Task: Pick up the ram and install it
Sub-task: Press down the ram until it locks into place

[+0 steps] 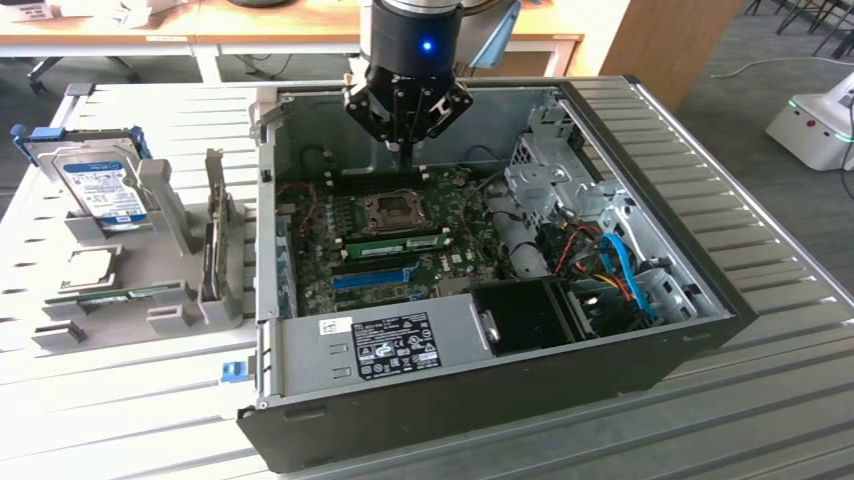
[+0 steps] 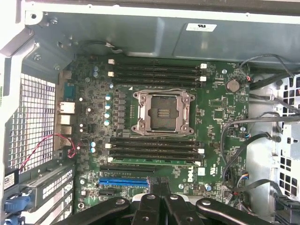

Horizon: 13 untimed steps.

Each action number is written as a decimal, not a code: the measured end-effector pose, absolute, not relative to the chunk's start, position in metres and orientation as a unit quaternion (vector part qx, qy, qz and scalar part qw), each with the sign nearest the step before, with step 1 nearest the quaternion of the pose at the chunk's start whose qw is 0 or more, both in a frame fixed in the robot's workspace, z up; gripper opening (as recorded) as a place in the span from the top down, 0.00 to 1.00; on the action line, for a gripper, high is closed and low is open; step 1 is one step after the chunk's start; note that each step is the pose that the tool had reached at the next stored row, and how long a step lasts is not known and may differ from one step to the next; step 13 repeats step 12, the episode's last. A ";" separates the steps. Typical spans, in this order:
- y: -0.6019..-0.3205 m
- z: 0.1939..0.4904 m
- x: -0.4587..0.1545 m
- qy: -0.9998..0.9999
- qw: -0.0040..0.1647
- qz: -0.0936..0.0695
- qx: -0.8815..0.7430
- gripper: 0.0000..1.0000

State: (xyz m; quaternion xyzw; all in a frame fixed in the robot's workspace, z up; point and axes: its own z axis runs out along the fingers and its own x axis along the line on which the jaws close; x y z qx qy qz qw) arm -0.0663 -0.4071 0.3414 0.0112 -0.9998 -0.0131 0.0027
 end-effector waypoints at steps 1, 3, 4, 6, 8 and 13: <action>-0.407 0.341 -0.066 -1.000 0.003 -0.013 0.011 0.90; -0.407 0.342 -0.064 -1.000 0.003 -0.013 0.011 0.90; -0.407 0.341 -0.063 -1.000 0.003 -0.013 0.011 0.90; -0.407 0.341 -0.061 -1.000 0.003 -0.013 0.011 0.90; -0.407 0.341 -0.060 -1.000 0.003 -0.013 0.011 0.90; -0.407 0.341 -0.060 -1.000 0.003 -0.013 0.011 0.90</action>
